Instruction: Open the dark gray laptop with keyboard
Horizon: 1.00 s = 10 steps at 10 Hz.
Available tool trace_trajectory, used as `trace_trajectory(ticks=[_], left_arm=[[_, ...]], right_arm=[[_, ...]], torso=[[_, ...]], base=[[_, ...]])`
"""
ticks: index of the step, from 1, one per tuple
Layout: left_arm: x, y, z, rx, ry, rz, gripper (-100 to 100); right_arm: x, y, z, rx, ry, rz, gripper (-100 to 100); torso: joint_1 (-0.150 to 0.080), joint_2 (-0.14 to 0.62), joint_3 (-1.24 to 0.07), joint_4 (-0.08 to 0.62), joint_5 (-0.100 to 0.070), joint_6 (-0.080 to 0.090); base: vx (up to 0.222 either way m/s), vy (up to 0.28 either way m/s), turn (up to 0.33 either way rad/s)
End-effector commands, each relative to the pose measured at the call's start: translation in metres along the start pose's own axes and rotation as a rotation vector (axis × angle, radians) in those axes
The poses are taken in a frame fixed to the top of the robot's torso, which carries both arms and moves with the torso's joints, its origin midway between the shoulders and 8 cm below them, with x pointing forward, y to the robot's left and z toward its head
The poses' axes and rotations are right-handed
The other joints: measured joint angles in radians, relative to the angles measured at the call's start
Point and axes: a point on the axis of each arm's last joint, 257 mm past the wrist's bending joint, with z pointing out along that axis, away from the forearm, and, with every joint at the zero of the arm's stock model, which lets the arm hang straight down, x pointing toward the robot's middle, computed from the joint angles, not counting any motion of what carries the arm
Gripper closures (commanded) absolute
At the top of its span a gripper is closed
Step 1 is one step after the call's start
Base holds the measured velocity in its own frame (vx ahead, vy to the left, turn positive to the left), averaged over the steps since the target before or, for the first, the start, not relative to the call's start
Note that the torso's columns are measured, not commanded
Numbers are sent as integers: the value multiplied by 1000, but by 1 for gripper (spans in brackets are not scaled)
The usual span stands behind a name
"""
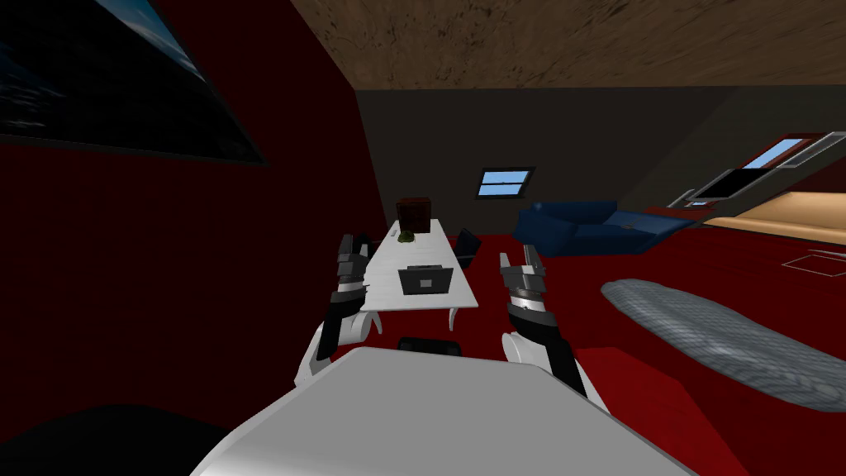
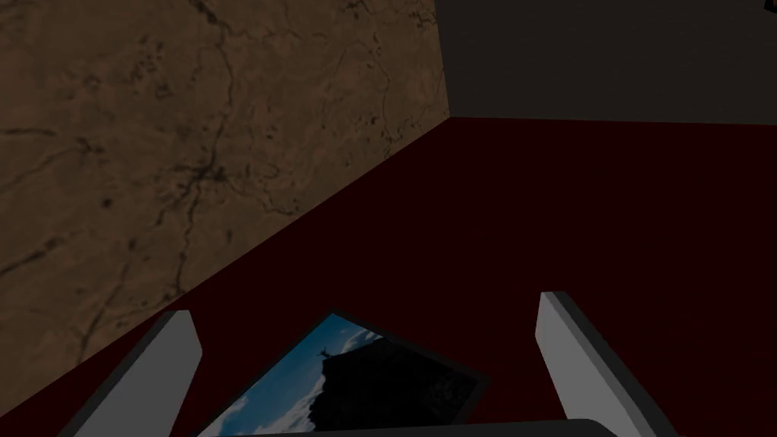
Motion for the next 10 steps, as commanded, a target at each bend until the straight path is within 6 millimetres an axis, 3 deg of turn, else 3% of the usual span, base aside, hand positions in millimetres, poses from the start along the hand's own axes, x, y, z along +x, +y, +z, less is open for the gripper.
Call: trace_trajectory(ticks=[1,9,10], left_arm=[[0,0,0,0,0,0,0],[0,0,0,0,0,0,0],[2,1,0,-5,25,15,-100]], right_arm=[[0,0,0,0,0,0,0],[0,0,0,0,0,0,0],[0,0,0,0,0,0,0]], torso=[[0,40,-82,41,0,0],[0,618,-1234,617,0,0],[0,691,-1382,691,0,0]], base=[[0,0,0],[0,0,0],[5,-6,-8]])
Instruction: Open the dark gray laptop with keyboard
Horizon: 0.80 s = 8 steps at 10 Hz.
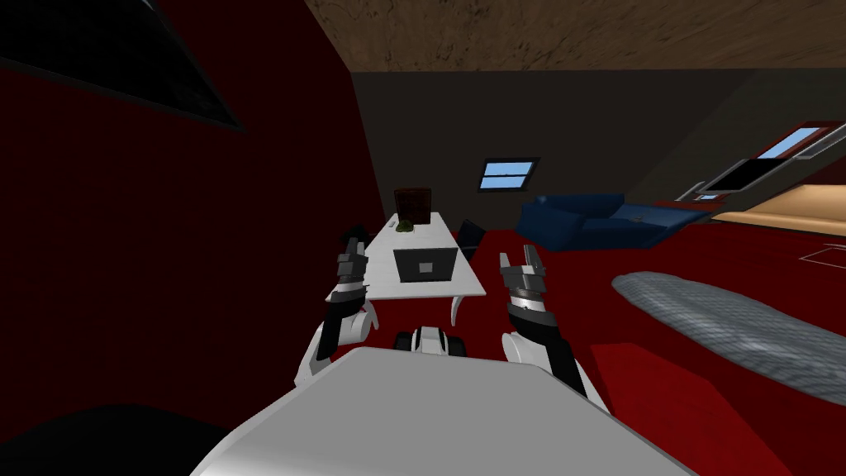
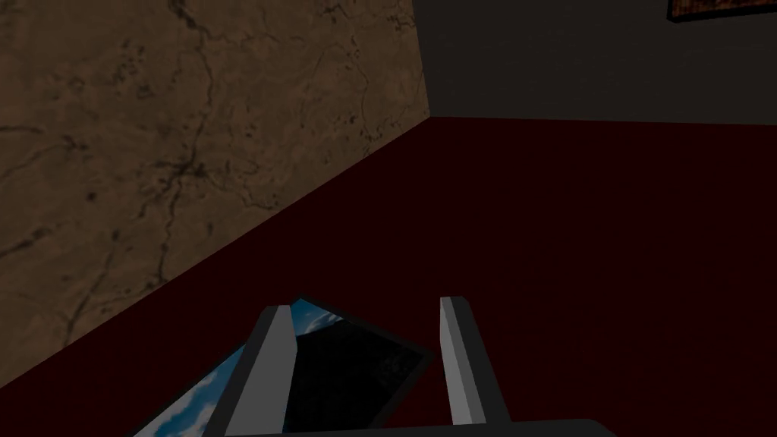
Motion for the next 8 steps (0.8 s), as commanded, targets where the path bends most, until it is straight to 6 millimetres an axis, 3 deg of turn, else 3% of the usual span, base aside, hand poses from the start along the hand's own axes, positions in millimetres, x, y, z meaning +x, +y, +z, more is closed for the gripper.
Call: trace_trajectory(ticks=[1,8], left_arm=[[4,3,0,-12,44,27,-100],[9,26,0,-113,132,117,-100]], right_arm=[[0,0,0,1,0,0,0],[0,0,0,1,0,0,0]], torso=[[0,34,-69,33,0,0],[0,47,-94,47,0,0]], base=[[0,-13,-11],[1,-25,-19]])
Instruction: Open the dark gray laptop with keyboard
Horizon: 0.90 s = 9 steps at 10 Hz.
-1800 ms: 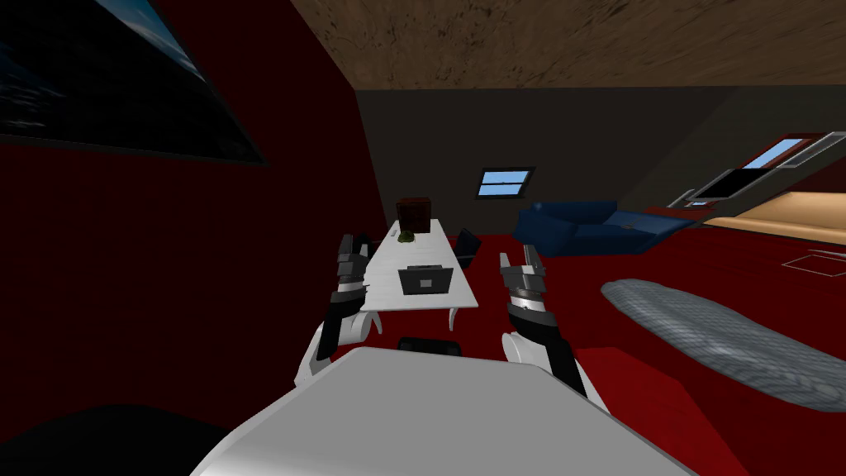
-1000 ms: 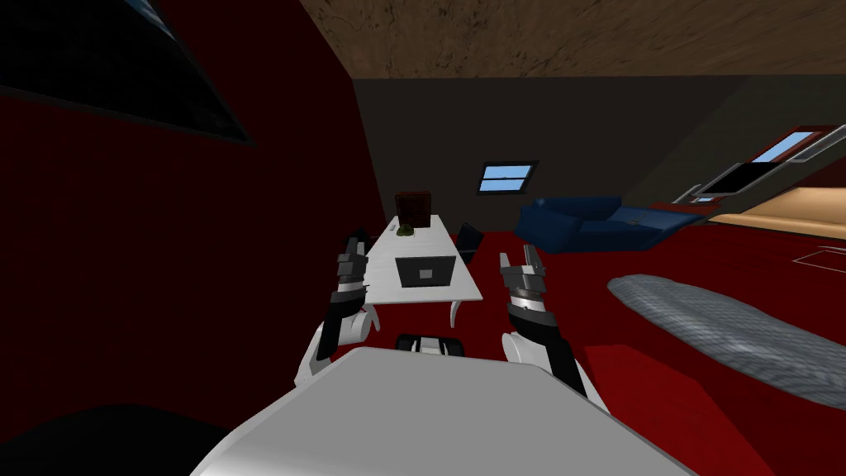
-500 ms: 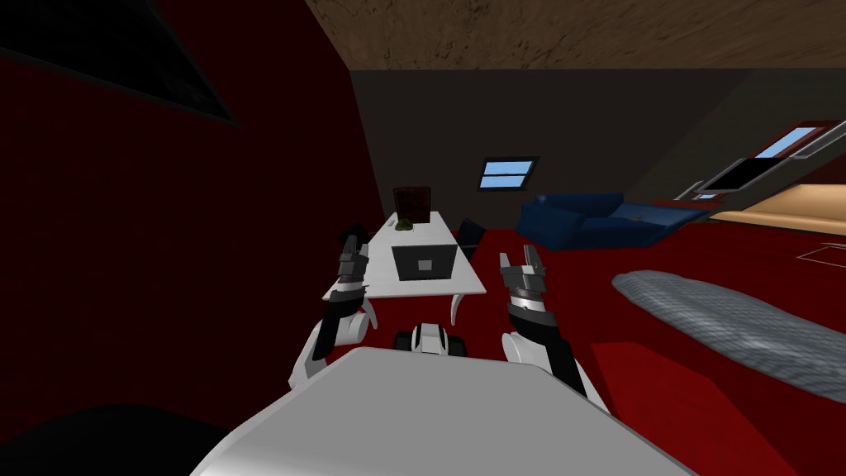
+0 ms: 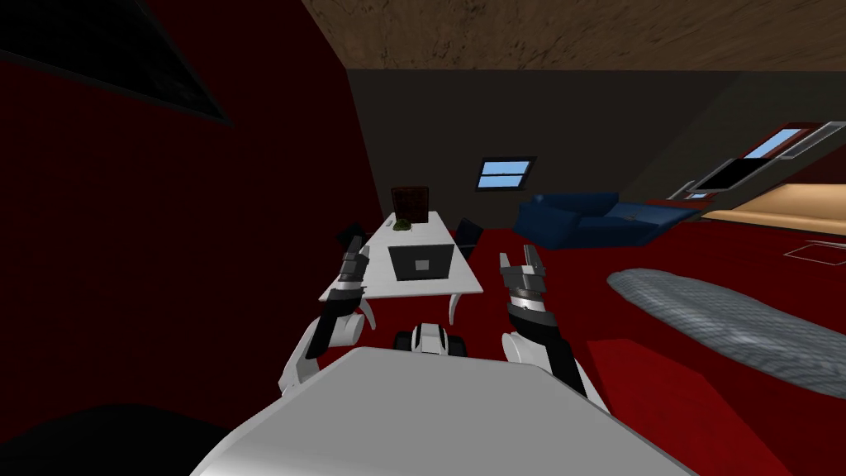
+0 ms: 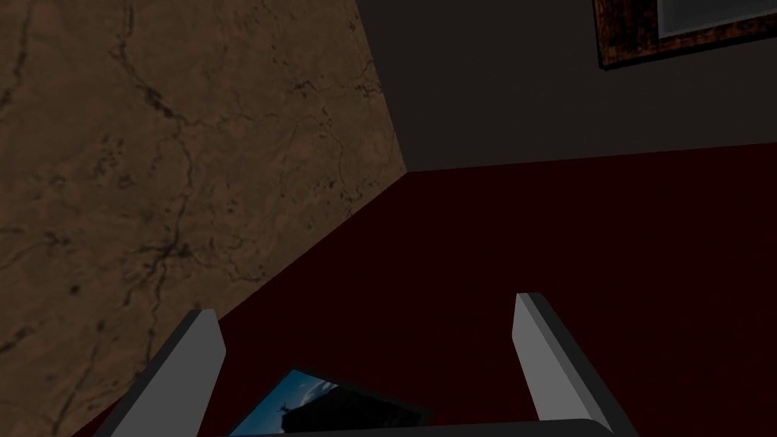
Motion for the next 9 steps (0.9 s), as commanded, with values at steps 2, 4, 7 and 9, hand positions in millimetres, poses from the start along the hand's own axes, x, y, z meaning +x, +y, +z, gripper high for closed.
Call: trace_trajectory(ticks=[2,4,7,9], left_arm=[[0,16,0,-72,22,39,-100],[-2,24,0,-111,27,56,-100],[-4,36,-2,-167,31,80,-100],[-5,44,-3,-202,35,95,-100]], right_arm=[[0,0,0,0,0,0,0],[0,0,0,0,0,0,0],[0,0,0,0,0,0,0],[0,0,0,0,0,0,0]], torso=[[0,0,0,0,0,0],[0,0,0,0,0,0],[0,0,0,0,0,0],[0,0,0,0,0,0]], base=[[3,-38,-23],[1,-36,-24],[5,-32,-22],[-1,-29,-24]])
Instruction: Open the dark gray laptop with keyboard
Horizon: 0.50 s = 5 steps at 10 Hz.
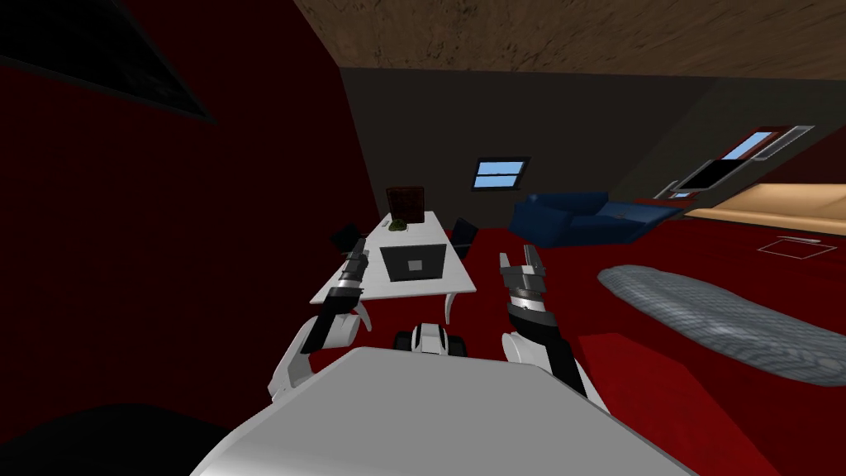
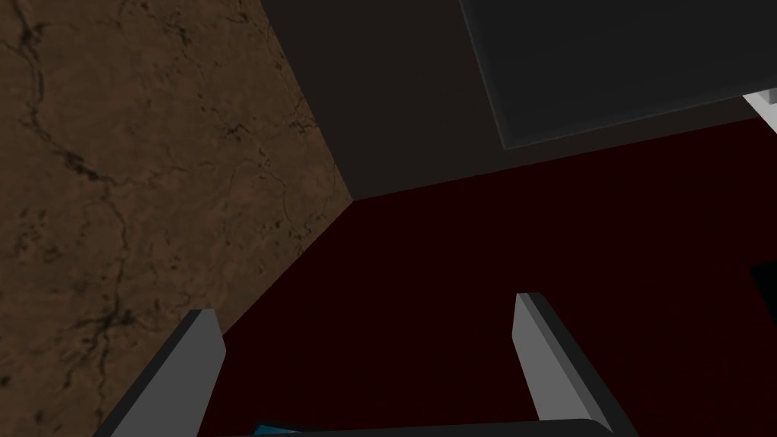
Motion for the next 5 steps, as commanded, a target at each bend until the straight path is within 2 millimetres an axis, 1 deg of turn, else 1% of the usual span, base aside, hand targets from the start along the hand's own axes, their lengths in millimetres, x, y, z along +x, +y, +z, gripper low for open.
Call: trace_trajectory(ticks=[1,5], left_arm=[[-2,10,0,-48,6,21,-100],[-4,25,-1,-114,16,54,-100]], right_arm=[[0,0,0,0,0,0,0],[0,0,0,0,0,0,0]], torso=[[0,0,0,0,0,0],[0,-1,0,0,0,0]], base=[[0,-31,-18],[2,-27,-20]])
